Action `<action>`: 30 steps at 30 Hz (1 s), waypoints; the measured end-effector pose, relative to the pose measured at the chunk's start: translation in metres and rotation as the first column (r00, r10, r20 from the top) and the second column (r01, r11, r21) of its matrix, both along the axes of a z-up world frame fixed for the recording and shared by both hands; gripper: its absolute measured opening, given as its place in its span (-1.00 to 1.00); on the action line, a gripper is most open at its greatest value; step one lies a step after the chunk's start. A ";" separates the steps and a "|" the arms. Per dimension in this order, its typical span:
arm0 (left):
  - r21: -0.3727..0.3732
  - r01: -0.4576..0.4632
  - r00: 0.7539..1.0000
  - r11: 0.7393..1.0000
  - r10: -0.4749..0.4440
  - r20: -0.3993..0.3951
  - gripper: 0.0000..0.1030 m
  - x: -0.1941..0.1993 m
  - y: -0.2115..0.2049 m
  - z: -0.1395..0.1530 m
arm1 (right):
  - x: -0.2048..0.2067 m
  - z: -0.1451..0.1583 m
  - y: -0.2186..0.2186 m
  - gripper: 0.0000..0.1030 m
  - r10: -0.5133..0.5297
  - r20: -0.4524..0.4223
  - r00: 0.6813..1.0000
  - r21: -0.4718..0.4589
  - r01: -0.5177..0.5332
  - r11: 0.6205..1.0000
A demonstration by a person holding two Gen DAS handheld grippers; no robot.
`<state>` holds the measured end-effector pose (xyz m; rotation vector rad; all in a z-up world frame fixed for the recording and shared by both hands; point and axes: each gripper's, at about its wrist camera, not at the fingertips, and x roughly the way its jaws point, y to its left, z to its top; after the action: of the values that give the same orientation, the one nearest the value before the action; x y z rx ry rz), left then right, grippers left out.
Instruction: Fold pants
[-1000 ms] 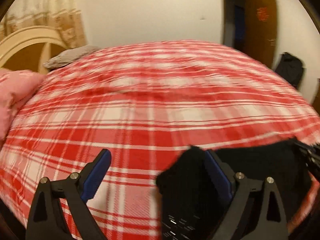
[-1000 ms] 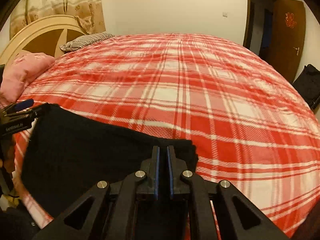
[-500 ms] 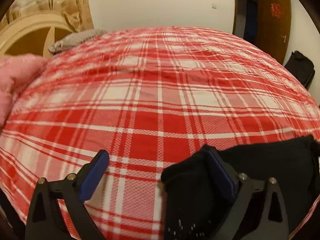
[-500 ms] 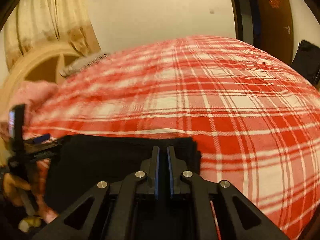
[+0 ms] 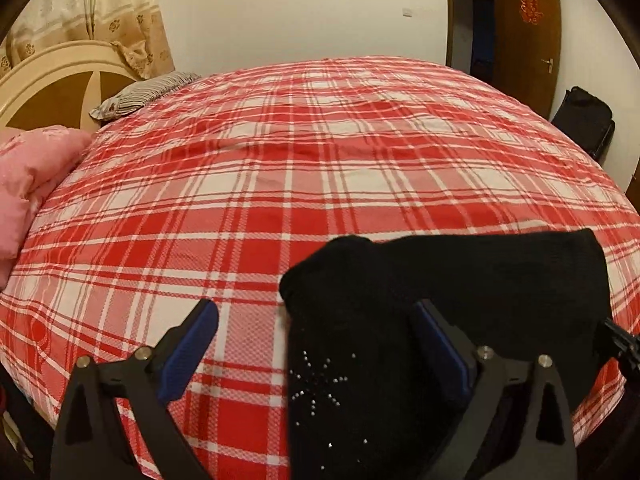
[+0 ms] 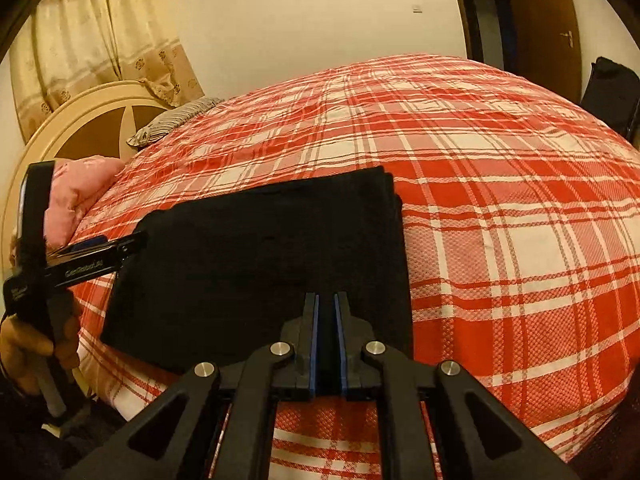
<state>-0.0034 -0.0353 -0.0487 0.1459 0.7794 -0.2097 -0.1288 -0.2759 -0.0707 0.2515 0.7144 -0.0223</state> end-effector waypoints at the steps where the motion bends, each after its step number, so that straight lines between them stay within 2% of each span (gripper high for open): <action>1: -0.012 0.006 1.000 1.000 -0.006 -0.002 0.91 -0.002 0.000 0.003 | 0.000 0.000 0.000 -0.84 -0.002 -0.001 1.000 0.004 0.002 1.000; 4: -0.053 0.050 0.999 0.997 -0.049 0.012 0.92 -0.013 -0.001 0.011 | -0.001 0.002 0.001 -0.84 0.004 -0.008 1.000 0.000 -0.004 1.000; 8: -0.027 0.096 0.995 0.995 -0.096 0.000 0.92 -0.020 -0.011 0.007 | -0.002 0.001 0.000 -0.83 -0.007 -0.002 1.000 0.016 0.007 1.000; 14: -0.042 0.127 0.985 0.991 -0.131 -0.116 0.93 -0.023 -0.021 -0.018 | -0.003 -0.001 0.001 -0.82 -0.028 0.006 1.000 0.022 0.028 0.999; 19: -0.050 0.137 0.982 0.989 -0.143 -0.121 0.94 -0.027 -0.020 -0.018 | -0.003 0.004 0.000 -0.78 -0.020 -0.010 1.000 0.037 0.020 0.999; 22: -0.089 0.143 0.980 0.986 -0.154 -0.126 0.94 -0.027 -0.014 -0.015 | -0.011 0.017 -0.011 -0.71 -0.037 0.055 0.998 0.099 0.031 0.995; 24: -0.134 0.148 0.980 0.980 -0.164 -0.116 0.94 -0.027 -0.007 -0.011 | -0.019 0.025 -0.022 -0.27 -0.087 0.107 0.990 0.138 0.072 0.988; 25: -0.161 0.151 0.979 0.975 -0.170 -0.111 0.94 -0.028 -0.004 -0.010 | -0.022 0.027 -0.030 0.31 -0.111 0.121 0.986 0.164 0.091 0.982; 26: -0.197 0.153 0.979 0.968 -0.176 -0.105 0.94 -0.028 0.000 -0.009 | -0.026 0.027 -0.037 0.62 -0.141 0.134 0.981 0.192 0.114 0.975; 28: -0.230 0.148 0.978 0.962 -0.177 -0.108 0.94 -0.027 0.003 -0.011 | -0.031 0.020 -0.049 0.63 -0.182 0.139 0.973 0.255 0.142 0.956; 30: -0.251 0.142 0.974 0.958 -0.180 -0.135 0.94 -0.025 0.003 -0.016 | -0.026 0.009 -0.053 0.63 -0.178 0.087 0.980 0.293 0.146 0.945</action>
<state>-0.0283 -0.0323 -0.0645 -0.0368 0.8921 -0.4732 -0.1544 -0.3292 -0.0614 0.5850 0.5816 -0.0618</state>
